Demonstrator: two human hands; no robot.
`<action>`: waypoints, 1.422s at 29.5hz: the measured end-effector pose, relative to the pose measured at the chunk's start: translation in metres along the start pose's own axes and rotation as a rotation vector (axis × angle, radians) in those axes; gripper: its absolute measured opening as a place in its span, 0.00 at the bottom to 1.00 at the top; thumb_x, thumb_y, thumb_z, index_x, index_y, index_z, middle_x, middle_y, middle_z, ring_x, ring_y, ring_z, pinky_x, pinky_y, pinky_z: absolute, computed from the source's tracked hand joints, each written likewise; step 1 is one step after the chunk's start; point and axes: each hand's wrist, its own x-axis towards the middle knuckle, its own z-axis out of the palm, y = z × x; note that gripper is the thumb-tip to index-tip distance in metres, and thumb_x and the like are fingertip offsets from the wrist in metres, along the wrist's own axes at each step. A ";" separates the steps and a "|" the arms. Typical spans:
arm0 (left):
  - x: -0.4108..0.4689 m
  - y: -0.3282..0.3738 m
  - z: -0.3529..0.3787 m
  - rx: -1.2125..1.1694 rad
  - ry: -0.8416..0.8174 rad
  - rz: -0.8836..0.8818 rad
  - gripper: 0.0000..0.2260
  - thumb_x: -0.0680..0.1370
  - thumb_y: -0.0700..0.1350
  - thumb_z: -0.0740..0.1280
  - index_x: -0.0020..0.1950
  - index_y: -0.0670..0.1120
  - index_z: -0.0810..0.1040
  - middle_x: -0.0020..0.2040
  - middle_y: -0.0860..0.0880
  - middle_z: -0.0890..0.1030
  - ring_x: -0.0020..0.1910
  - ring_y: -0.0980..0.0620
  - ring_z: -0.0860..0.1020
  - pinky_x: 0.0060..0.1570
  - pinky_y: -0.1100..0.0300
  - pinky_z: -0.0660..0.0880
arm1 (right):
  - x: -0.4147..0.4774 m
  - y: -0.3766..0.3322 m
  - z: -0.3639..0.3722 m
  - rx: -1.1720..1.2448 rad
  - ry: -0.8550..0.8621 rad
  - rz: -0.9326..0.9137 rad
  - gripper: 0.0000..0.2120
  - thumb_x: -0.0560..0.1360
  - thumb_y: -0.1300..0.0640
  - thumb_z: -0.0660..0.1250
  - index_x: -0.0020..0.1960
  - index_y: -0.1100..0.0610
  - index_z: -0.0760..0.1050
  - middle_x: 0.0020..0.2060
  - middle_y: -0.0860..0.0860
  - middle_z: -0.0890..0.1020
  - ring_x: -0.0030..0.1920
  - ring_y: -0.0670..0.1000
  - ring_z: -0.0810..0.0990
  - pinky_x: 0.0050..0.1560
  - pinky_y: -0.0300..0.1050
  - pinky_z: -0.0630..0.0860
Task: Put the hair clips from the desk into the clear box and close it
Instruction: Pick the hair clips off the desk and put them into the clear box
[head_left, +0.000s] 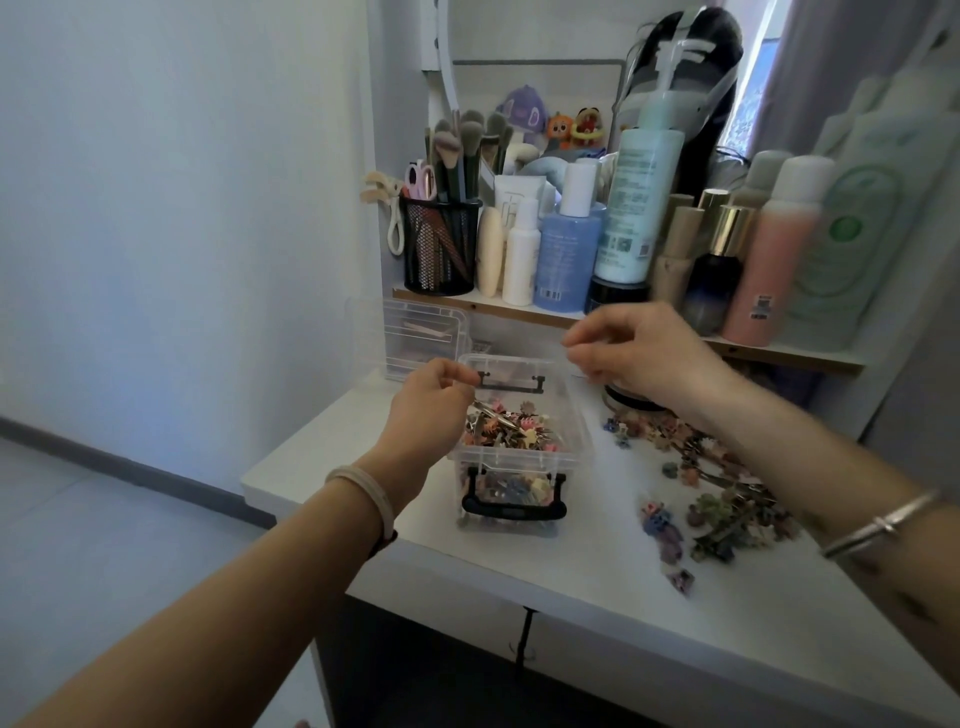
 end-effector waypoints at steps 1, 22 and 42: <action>0.000 0.000 0.000 -0.002 -0.001 -0.002 0.07 0.79 0.37 0.56 0.50 0.45 0.73 0.41 0.51 0.73 0.31 0.54 0.68 0.32 0.63 0.67 | 0.000 -0.008 0.000 0.027 -0.052 -0.024 0.05 0.73 0.60 0.68 0.41 0.50 0.77 0.37 0.46 0.80 0.37 0.44 0.78 0.38 0.30 0.77; -0.009 0.004 0.011 -0.046 -0.009 -0.024 0.07 0.79 0.37 0.57 0.49 0.45 0.73 0.39 0.51 0.72 0.31 0.54 0.67 0.34 0.61 0.67 | -0.039 0.052 -0.004 -0.747 -0.480 0.161 0.08 0.71 0.59 0.69 0.51 0.55 0.81 0.47 0.49 0.83 0.44 0.43 0.75 0.36 0.27 0.68; -0.010 0.005 0.018 -0.071 -0.019 -0.023 0.07 0.79 0.37 0.57 0.46 0.47 0.73 0.39 0.51 0.72 0.32 0.54 0.67 0.34 0.61 0.68 | -0.019 -0.004 -0.022 0.056 -0.211 0.096 0.08 0.71 0.61 0.70 0.40 0.48 0.80 0.40 0.46 0.83 0.43 0.43 0.80 0.51 0.40 0.76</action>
